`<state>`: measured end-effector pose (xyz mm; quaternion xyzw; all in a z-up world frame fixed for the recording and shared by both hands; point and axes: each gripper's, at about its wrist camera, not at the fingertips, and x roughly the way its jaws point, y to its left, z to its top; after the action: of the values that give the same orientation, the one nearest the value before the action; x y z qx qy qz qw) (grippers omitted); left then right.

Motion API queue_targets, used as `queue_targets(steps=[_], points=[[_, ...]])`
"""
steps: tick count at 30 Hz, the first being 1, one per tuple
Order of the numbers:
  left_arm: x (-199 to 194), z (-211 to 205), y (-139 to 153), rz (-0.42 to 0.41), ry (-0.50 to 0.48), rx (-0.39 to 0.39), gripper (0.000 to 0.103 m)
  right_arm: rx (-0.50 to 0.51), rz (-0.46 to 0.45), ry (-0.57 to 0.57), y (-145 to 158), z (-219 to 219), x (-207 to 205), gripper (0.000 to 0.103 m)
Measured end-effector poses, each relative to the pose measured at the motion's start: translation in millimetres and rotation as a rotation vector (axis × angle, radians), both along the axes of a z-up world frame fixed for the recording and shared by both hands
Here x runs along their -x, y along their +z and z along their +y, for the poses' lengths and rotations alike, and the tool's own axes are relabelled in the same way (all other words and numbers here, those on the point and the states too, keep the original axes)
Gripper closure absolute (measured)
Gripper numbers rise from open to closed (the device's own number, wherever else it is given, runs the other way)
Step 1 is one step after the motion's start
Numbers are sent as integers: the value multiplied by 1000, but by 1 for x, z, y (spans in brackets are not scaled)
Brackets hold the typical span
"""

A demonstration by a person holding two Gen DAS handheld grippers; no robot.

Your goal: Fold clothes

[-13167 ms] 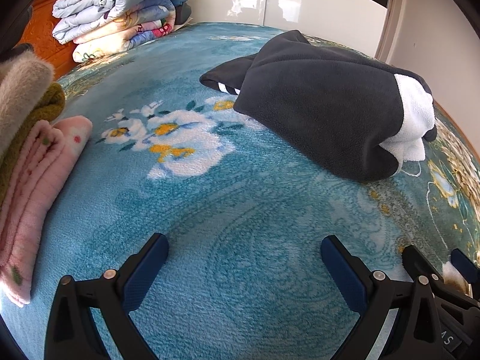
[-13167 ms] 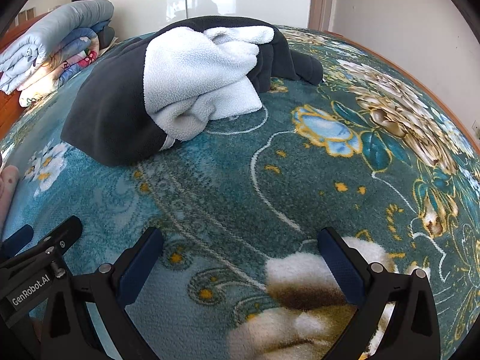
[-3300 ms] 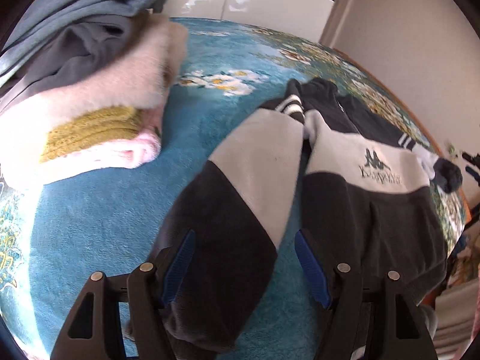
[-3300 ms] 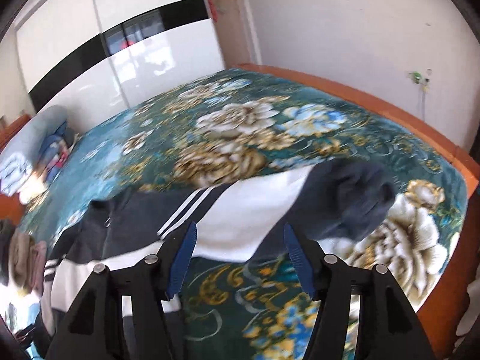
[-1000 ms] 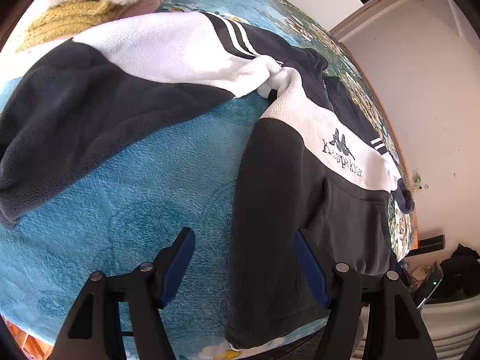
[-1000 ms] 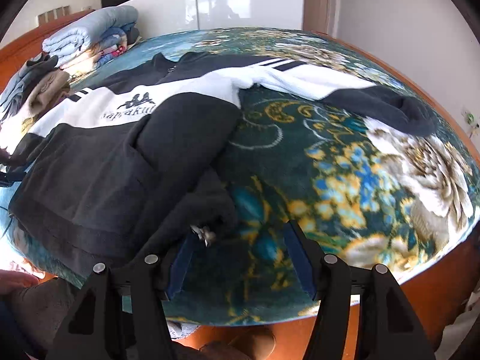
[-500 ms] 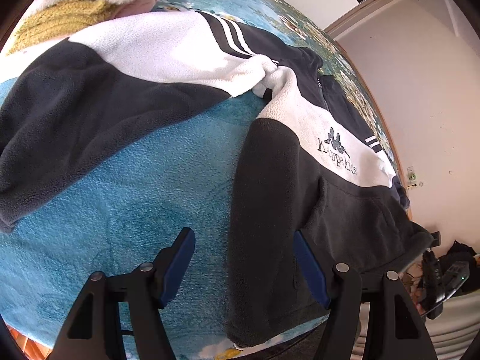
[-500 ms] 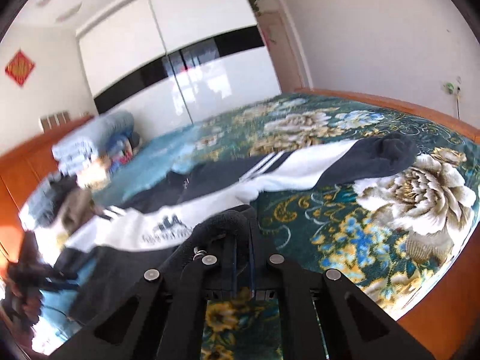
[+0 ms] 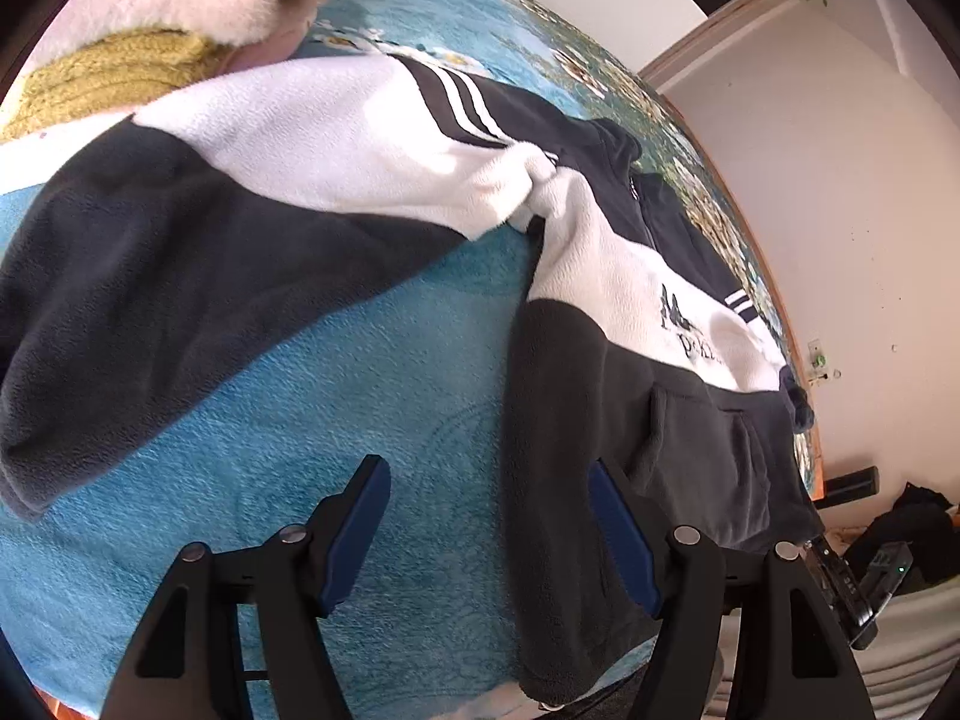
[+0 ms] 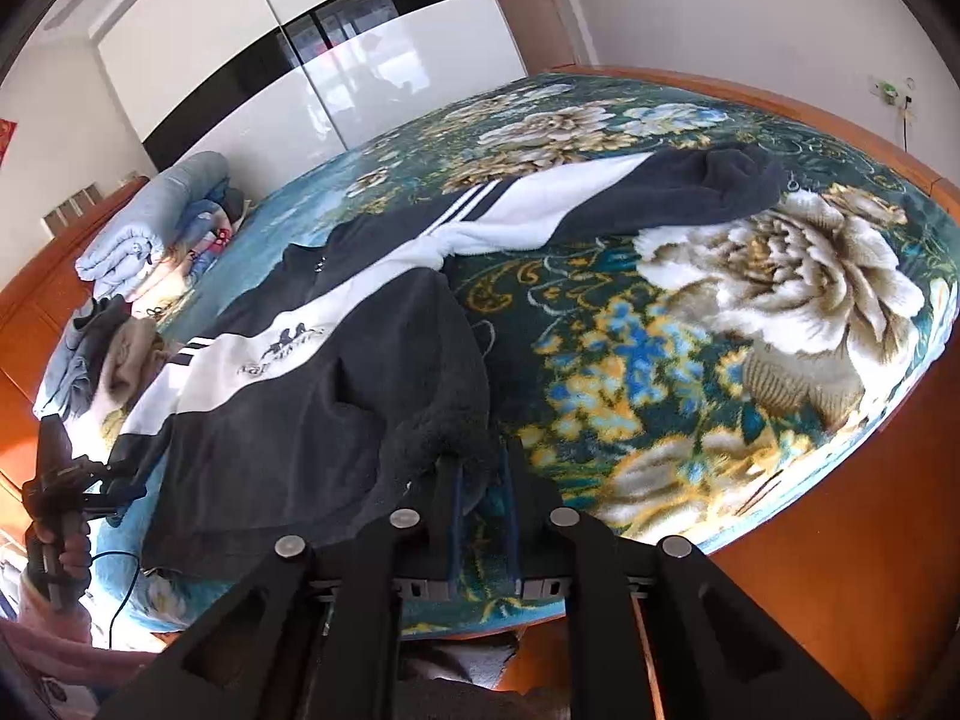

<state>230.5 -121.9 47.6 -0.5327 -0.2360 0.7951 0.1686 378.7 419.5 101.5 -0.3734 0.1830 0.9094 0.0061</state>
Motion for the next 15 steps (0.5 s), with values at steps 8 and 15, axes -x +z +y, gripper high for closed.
queue_targets(steps=[8, 15], points=[[22, -26, 8, 26, 103, 25, 30, -16, -98, 165, 7, 31, 70, 42], [35, -69, 18, 44, 265, 102, 30, -58, -144, 203, -14, 54, 18, 38]])
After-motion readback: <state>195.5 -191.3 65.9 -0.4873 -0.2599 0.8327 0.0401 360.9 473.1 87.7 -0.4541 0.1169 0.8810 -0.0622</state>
